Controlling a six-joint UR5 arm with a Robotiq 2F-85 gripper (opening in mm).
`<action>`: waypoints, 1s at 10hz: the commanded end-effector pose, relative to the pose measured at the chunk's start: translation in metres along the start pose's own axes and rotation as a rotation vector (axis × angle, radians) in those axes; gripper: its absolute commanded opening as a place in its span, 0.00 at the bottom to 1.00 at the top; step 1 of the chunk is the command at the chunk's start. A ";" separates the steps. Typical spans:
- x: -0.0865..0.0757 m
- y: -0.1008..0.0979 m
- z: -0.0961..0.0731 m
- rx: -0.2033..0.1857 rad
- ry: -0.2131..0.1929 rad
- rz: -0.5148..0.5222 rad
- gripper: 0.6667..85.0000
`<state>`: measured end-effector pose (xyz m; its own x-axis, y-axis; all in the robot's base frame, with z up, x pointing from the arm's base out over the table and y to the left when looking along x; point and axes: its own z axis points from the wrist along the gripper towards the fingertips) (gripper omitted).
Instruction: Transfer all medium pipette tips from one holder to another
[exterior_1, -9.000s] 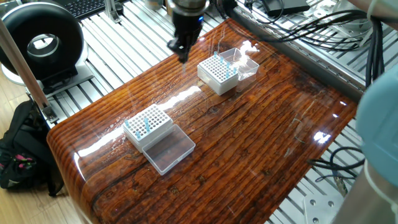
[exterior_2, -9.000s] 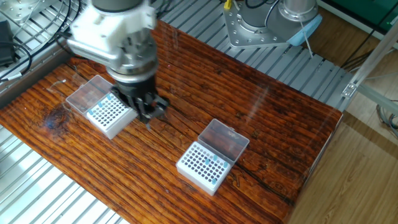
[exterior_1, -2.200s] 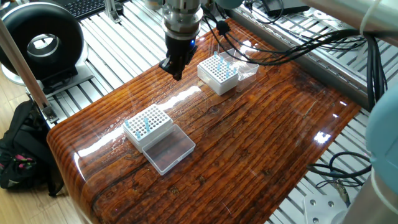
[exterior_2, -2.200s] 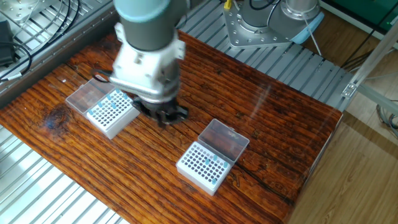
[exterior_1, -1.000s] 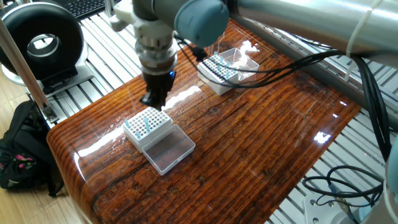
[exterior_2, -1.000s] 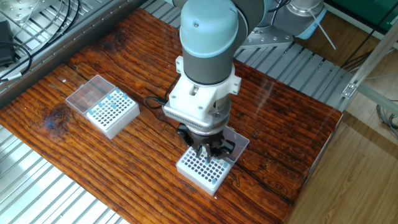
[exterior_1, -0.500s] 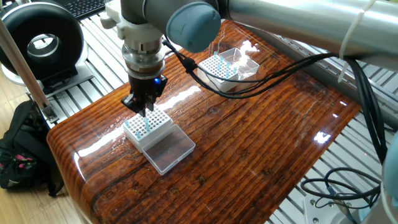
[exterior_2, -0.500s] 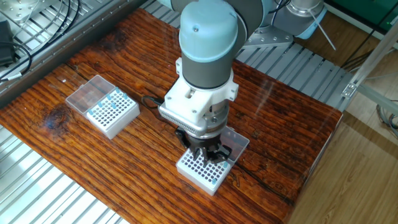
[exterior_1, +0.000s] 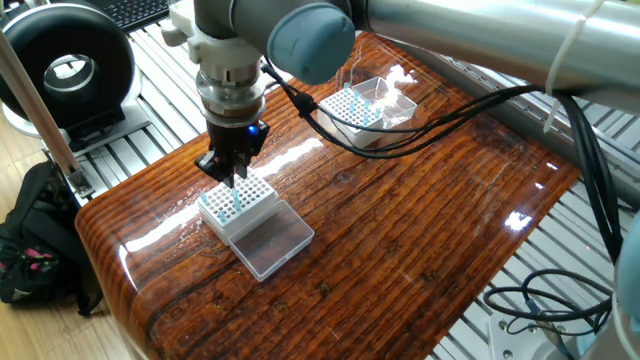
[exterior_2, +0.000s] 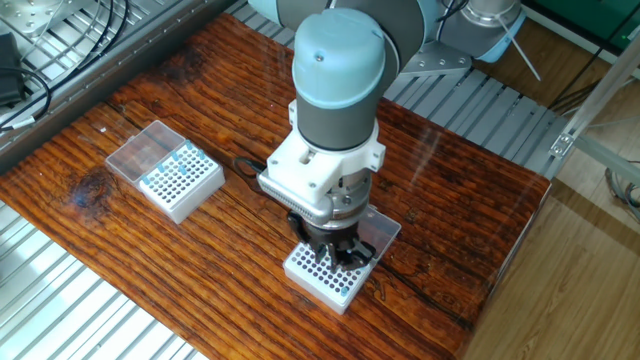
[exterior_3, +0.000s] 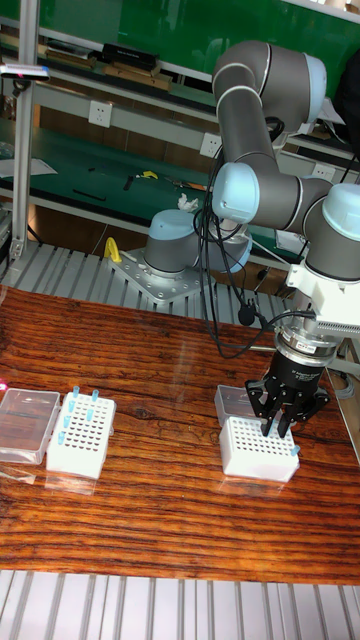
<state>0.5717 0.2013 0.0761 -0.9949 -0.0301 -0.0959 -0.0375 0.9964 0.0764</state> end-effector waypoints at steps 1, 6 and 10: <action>0.001 0.002 0.006 0.001 -0.003 0.015 0.34; 0.009 0.000 0.009 0.016 0.018 0.015 0.32; 0.010 0.001 0.009 0.014 0.019 0.017 0.31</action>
<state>0.5632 0.2006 0.0656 -0.9966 -0.0230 -0.0788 -0.0272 0.9982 0.0528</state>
